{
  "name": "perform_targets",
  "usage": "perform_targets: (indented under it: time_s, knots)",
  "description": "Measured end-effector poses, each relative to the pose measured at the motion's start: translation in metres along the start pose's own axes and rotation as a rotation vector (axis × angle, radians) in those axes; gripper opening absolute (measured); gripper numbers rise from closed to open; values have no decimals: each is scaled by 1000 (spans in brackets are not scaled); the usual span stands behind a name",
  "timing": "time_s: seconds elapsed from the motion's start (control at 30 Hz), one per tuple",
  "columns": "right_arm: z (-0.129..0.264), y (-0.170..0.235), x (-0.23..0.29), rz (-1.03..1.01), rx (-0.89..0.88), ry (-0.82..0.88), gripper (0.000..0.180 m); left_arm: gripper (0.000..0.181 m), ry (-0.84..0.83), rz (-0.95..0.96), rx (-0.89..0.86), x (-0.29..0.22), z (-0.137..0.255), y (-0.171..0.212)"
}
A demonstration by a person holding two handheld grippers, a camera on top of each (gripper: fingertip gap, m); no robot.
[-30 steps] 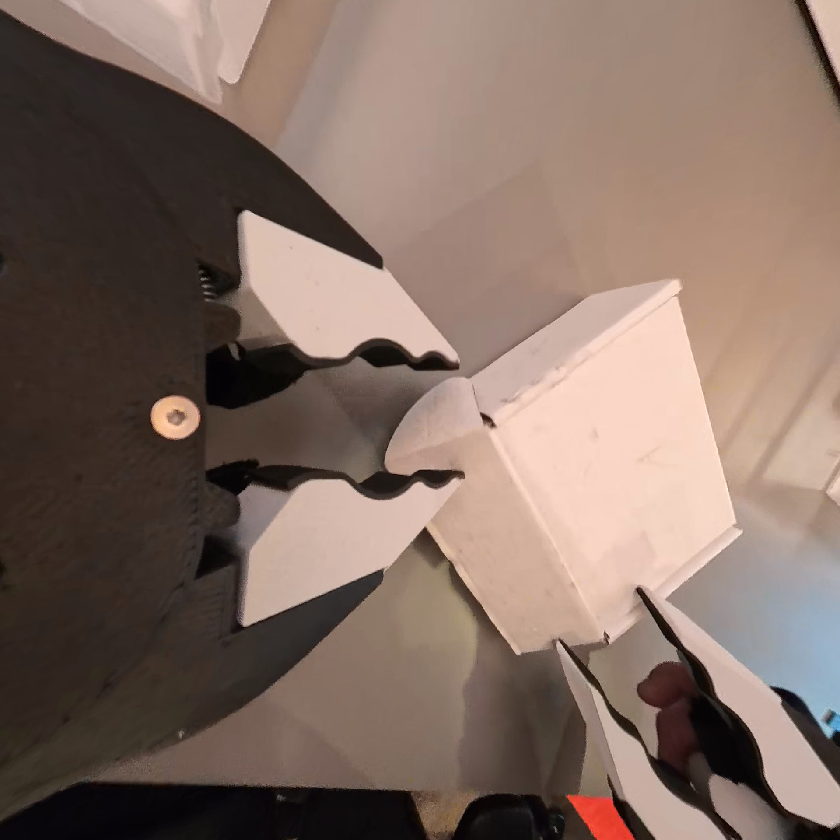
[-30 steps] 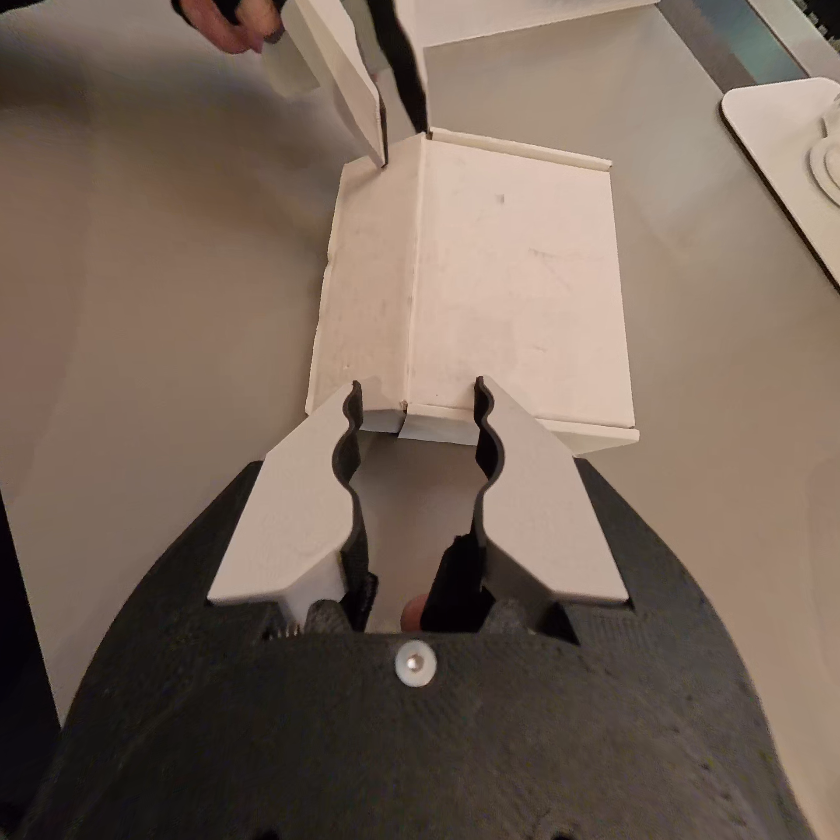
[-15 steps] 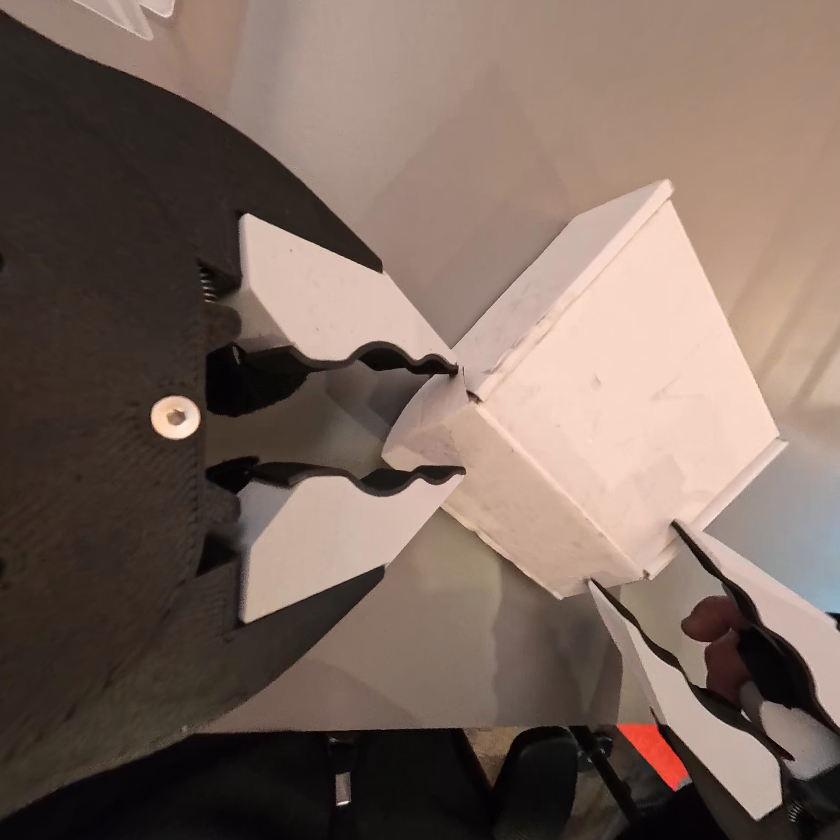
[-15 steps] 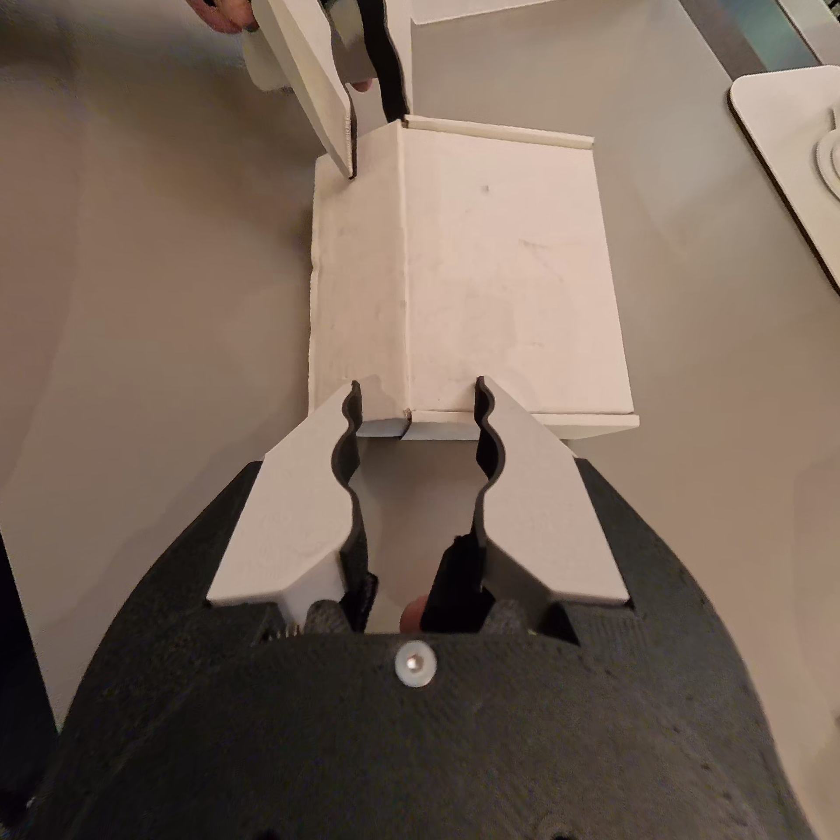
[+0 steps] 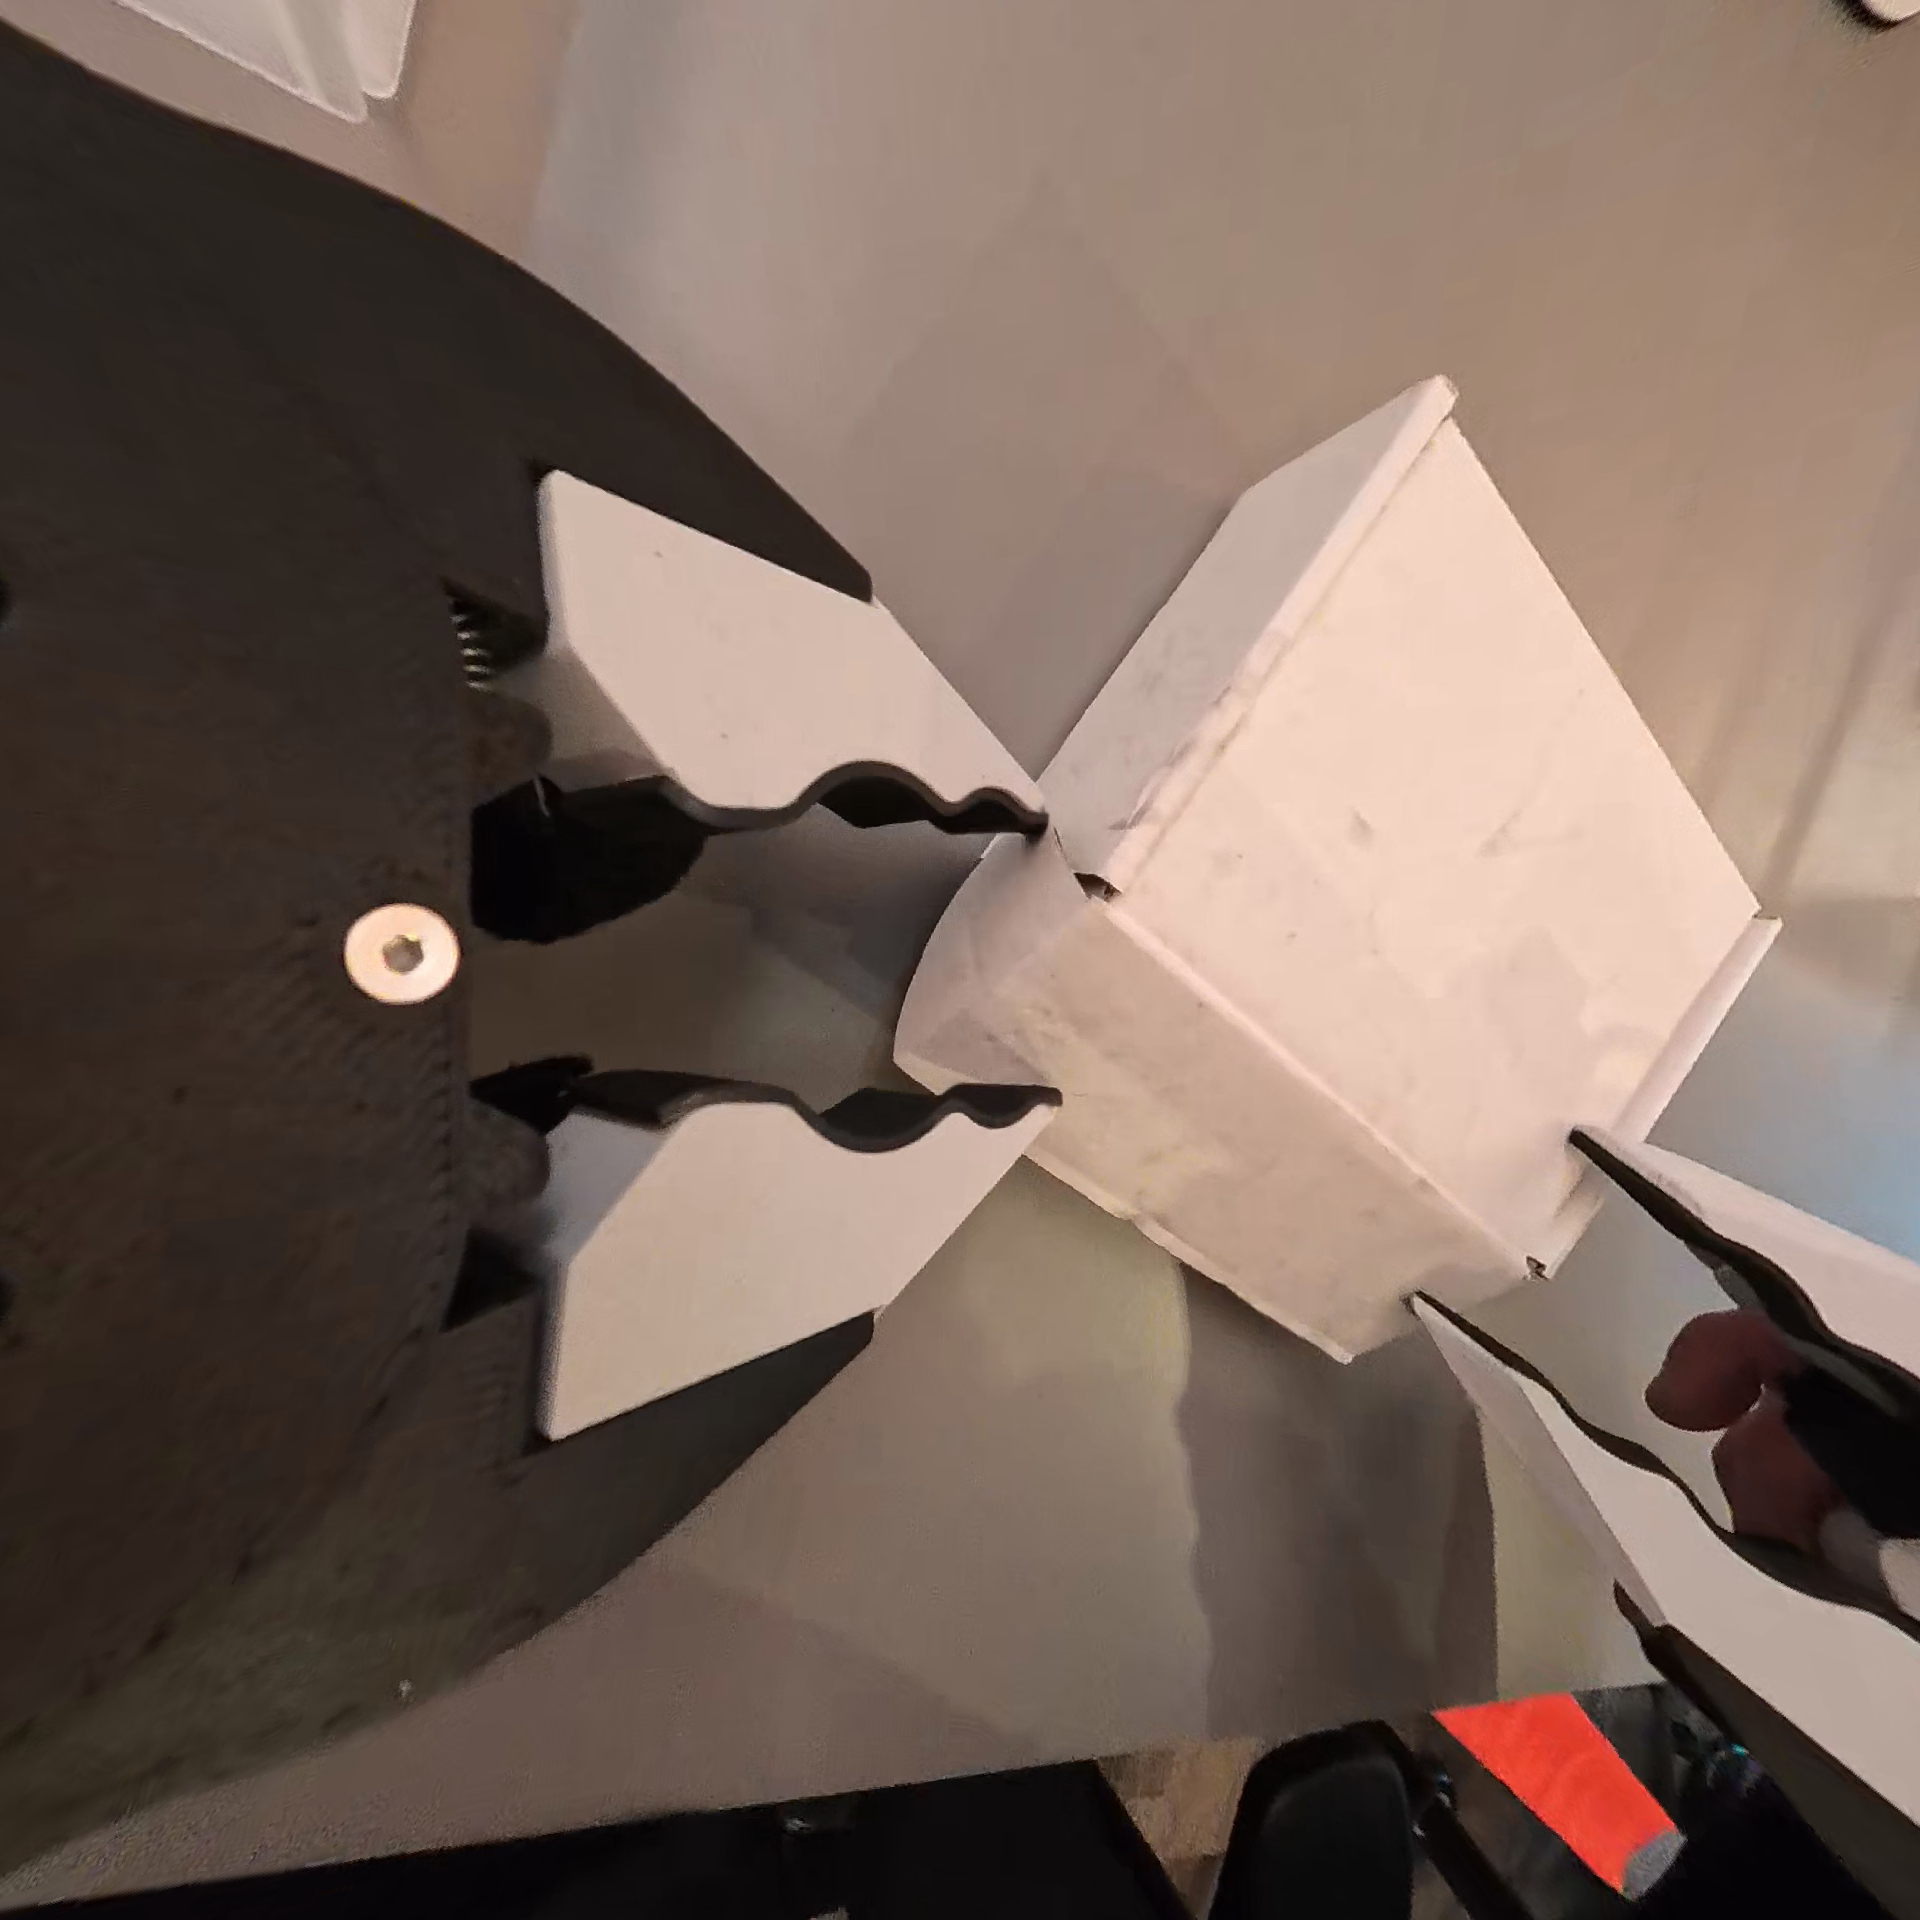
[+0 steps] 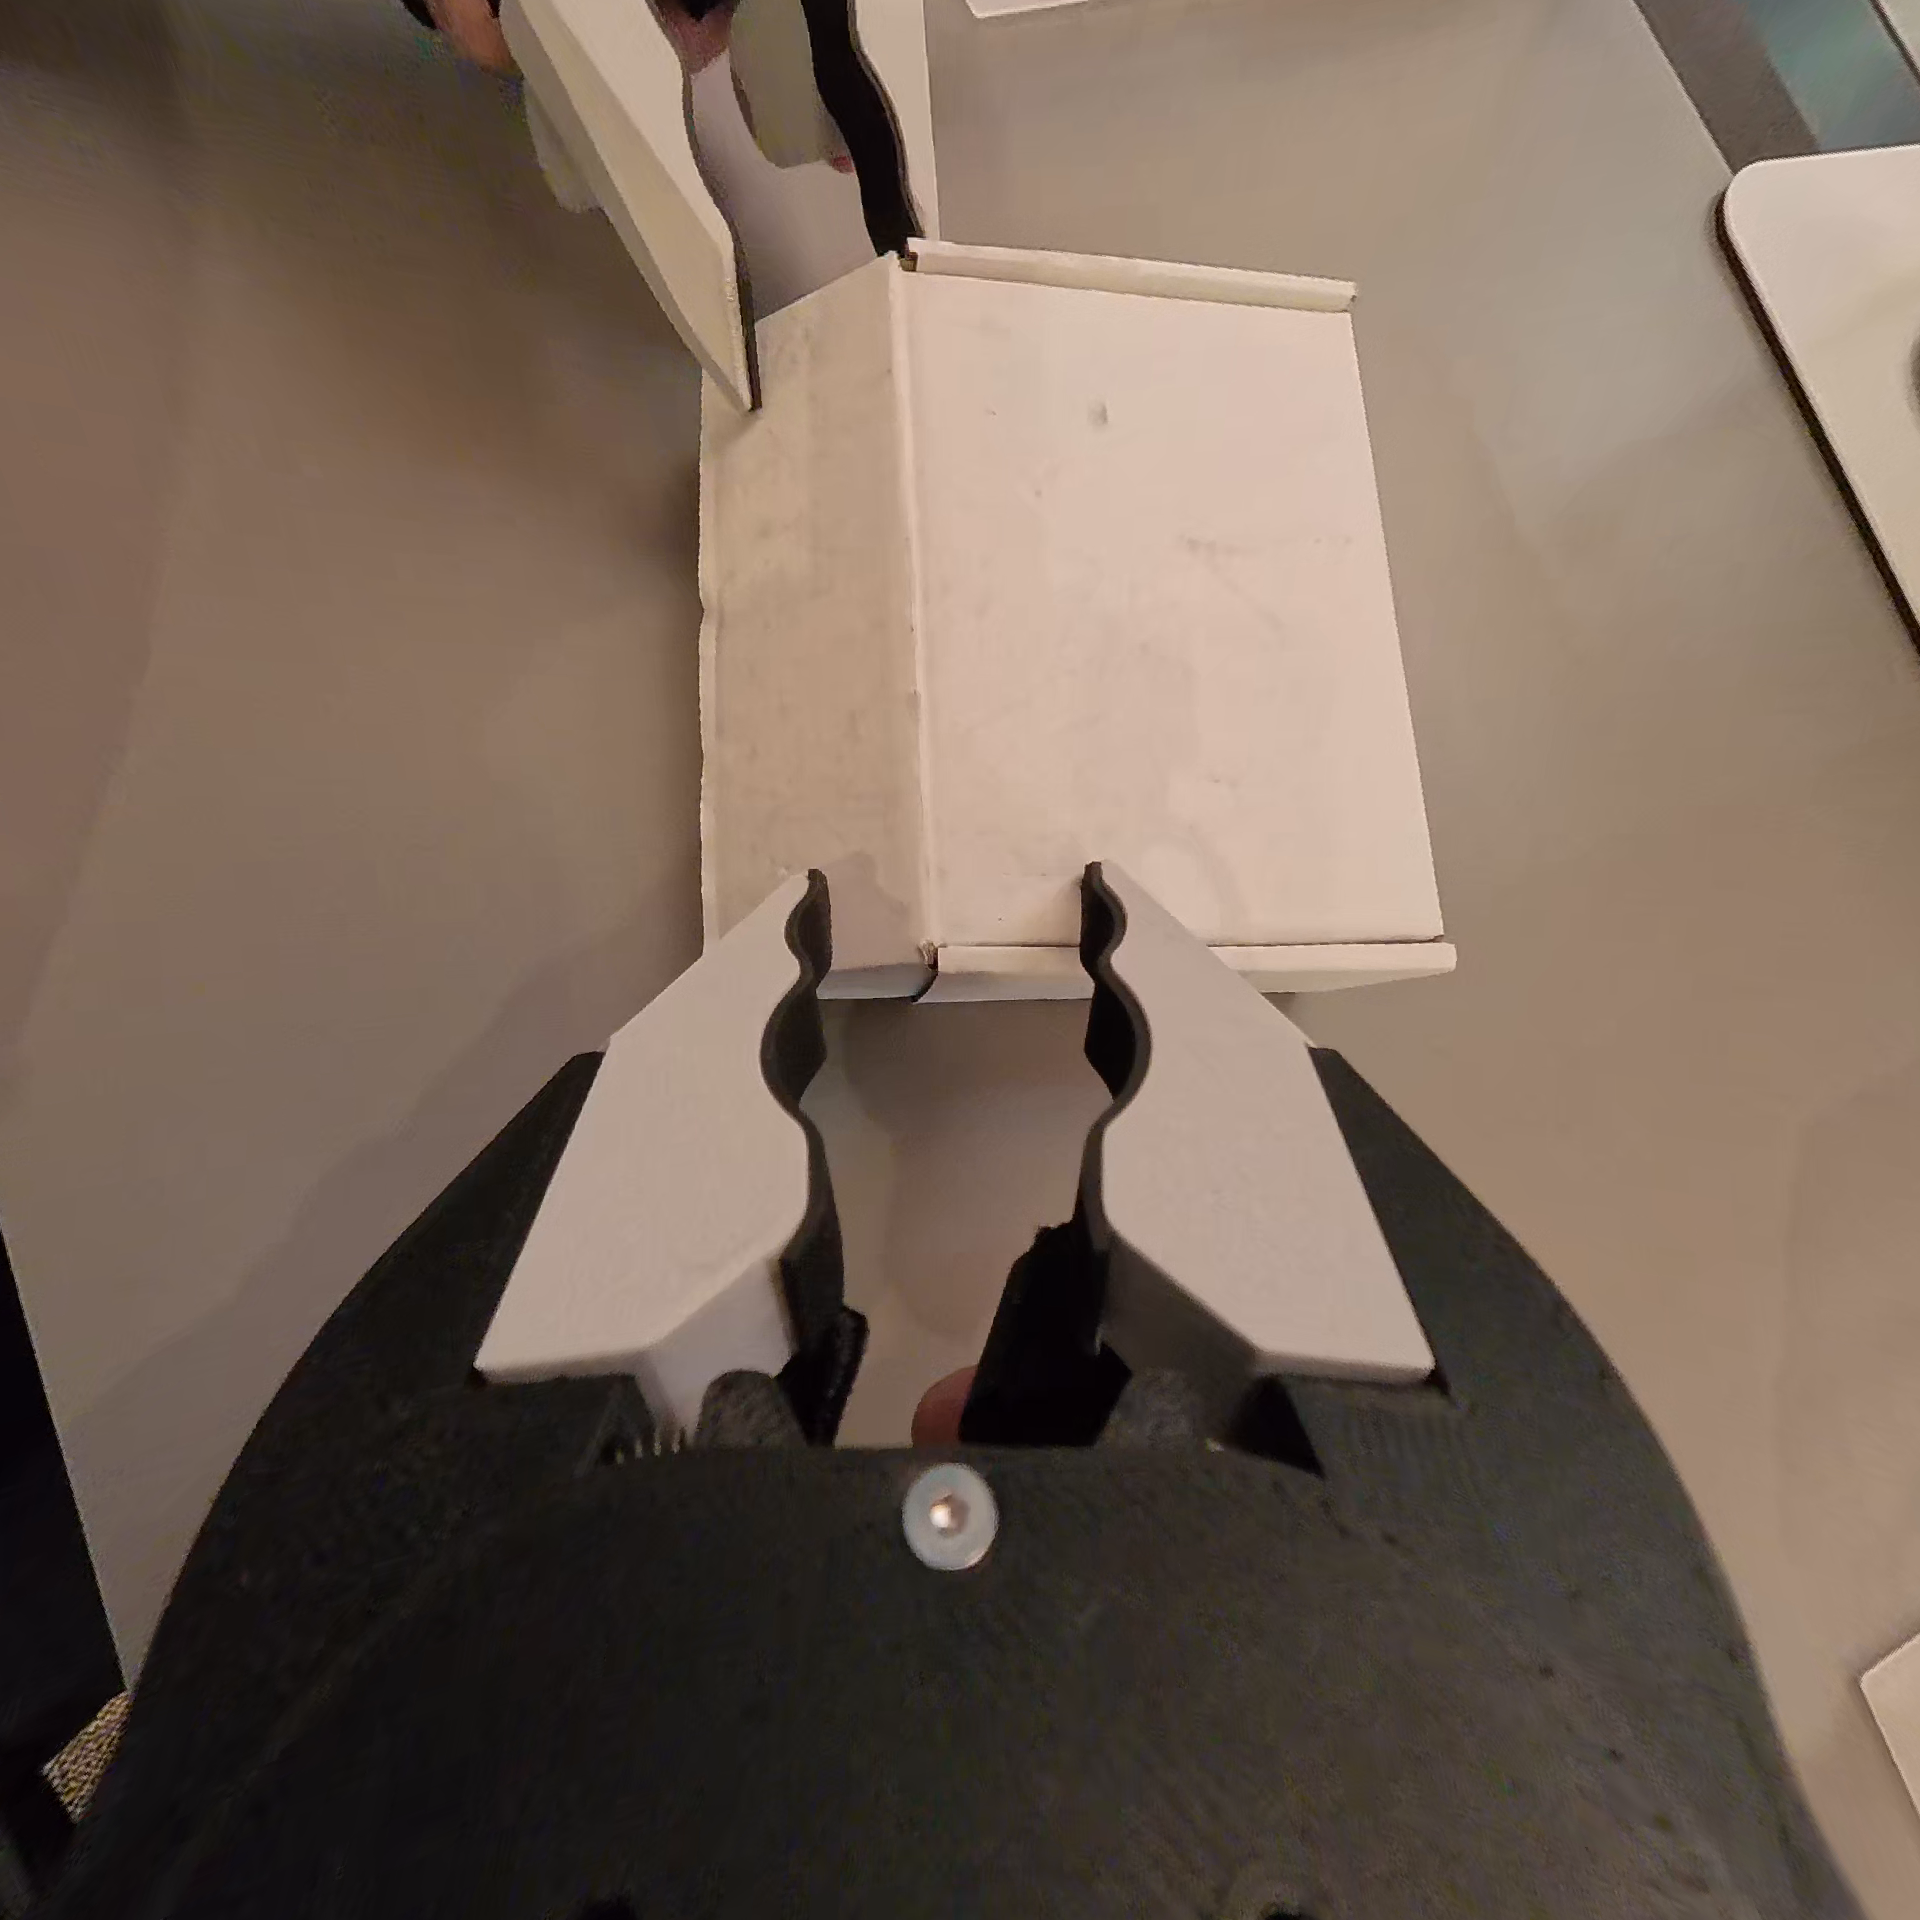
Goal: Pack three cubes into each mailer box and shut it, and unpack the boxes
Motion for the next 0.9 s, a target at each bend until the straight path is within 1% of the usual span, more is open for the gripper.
perform_targets:
  time_s: [0.3,0.47,0.53,0.6,0.67,0.73,0.9]
  knots:
    - [-2,1,-3,-11,-13,3,48,39,66,55,53,-1,2,-3]
    - [-1,-3,-10,-27,5,-56,48,40,40,47,26,-1,2,-1]
    - [-1,-6,-13,-25,17,-63,44,41,34,43,21,-1,3,0]
    - [-2,-11,-18,-35,-13,-66,41,41,25,40,29,-2,2,1]
    - [-5,-18,-19,-17,-40,-47,43,41,26,34,37,-3,1,0]
    - [-13,-21,-19,22,-30,-21,48,41,24,27,40,-2,0,0]
    - [-22,-18,-28,-75,-35,-104,44,48,33,4,44,-2,-3,-2]
Point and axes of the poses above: each gripper's, where its closed fingertips meet, z back along the fingers, y out of its underside, x = y × z across the jaws, the point moved 10 cm from there along z, back along the fingers, and after that the axes turned 8 degrees about y, right-handed, at the moved point
